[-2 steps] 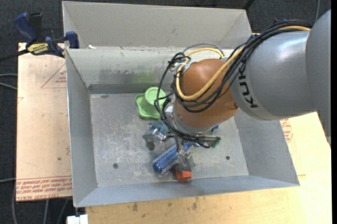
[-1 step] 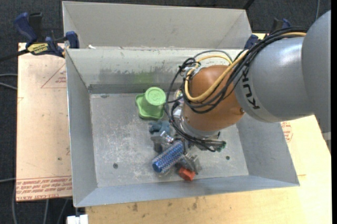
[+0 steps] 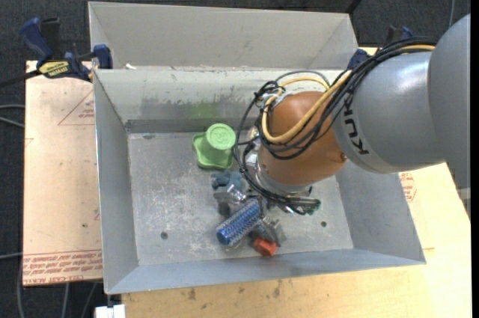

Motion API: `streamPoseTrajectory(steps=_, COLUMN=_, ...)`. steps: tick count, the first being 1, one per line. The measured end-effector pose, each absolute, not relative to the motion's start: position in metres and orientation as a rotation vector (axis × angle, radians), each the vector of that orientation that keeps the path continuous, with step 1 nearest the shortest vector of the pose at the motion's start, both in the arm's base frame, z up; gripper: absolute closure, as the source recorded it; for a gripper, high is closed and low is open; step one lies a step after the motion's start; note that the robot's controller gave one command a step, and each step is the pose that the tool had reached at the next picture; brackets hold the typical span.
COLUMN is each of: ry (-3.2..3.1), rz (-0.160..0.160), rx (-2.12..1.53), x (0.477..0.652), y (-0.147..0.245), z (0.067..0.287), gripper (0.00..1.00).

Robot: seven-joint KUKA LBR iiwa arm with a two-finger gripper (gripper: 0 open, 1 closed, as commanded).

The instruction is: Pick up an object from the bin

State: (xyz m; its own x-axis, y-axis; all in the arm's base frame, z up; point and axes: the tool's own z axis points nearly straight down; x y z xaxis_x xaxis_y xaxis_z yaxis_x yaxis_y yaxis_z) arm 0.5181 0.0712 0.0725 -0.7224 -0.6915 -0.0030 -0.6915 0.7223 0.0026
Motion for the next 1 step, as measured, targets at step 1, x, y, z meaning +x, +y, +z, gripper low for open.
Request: streamPoseTrajectory(steps=1, ry=2.916, rz=0.006, rx=-1.171, x=0.5169, y=0.0705, z=0.0704, gripper=1.00)
